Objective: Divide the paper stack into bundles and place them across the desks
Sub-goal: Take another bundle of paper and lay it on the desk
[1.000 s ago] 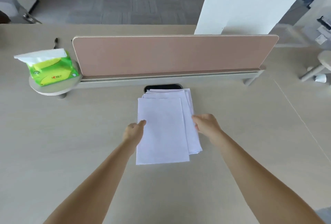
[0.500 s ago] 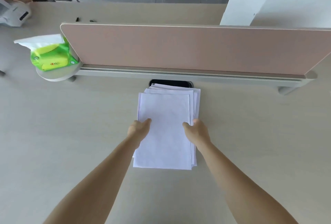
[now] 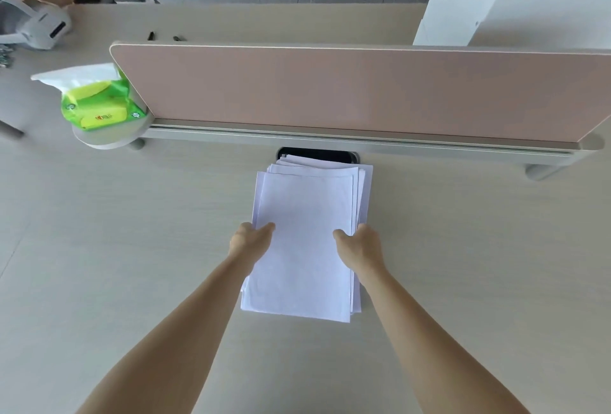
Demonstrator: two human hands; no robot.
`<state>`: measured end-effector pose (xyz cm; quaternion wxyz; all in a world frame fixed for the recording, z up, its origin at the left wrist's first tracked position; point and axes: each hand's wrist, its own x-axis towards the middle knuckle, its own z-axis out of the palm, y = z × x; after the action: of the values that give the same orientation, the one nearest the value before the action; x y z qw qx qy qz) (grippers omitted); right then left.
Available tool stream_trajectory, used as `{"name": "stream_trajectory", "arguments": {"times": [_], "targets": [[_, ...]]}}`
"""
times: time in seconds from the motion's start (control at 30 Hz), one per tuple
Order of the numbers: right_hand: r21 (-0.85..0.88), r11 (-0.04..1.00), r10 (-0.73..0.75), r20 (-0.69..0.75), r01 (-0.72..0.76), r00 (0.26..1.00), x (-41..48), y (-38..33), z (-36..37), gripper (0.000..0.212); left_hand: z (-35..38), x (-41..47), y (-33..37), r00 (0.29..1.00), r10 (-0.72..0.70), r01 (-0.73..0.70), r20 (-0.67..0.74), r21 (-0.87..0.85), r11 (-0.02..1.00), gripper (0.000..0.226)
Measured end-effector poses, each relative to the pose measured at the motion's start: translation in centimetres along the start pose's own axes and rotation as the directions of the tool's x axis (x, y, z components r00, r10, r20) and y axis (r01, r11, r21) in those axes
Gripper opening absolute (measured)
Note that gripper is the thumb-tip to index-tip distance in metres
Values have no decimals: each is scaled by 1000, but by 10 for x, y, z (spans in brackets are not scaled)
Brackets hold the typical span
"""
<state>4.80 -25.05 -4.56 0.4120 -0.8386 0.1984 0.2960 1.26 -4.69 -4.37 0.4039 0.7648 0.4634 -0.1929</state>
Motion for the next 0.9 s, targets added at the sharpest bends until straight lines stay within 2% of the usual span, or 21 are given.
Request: {"name": "stream_trajectory", "arguments": {"times": [0.13,0.27,0.33,0.37,0.47,0.53,0.63,0.83,0.9], "targets": [[-46,999,26,10,-25,1000,3,5,6,45,0,5,-3,1000,8,-8,1,-11,1000,26],[-82,993,84,-27,-86,996,5,4,10,28,2,8,-2,1000,1,0,20,-57,998,29],[-84,992,89,-52,-94,995,6,3,10,30,2,7,0,999,-8,11,35,-63,998,33],[-80,993,83,-50,-87,995,6,3,10,30,1,7,1,999,-20,22,47,-52,998,37],[-73,995,70,-4,-70,998,9,4,8,28,6,13,-3,998,-53,52,37,9,999,77],[-74,995,64,15,-63,998,8,4,6,41,8,8,2,998,-54,53,12,53,997,69],[-21,999,50,4,-50,999,8,2,6,46,14,2,10,1000,-13,16,-20,160,987,46],[-49,999,18,-11,-19,1000,0,-6,3,42,21,7,15,997,-83,79,3,250,965,57],[-73,997,3,-7,-3,1000,-4,-9,5,42,20,8,13,996,-89,87,-5,248,965,52]]}}
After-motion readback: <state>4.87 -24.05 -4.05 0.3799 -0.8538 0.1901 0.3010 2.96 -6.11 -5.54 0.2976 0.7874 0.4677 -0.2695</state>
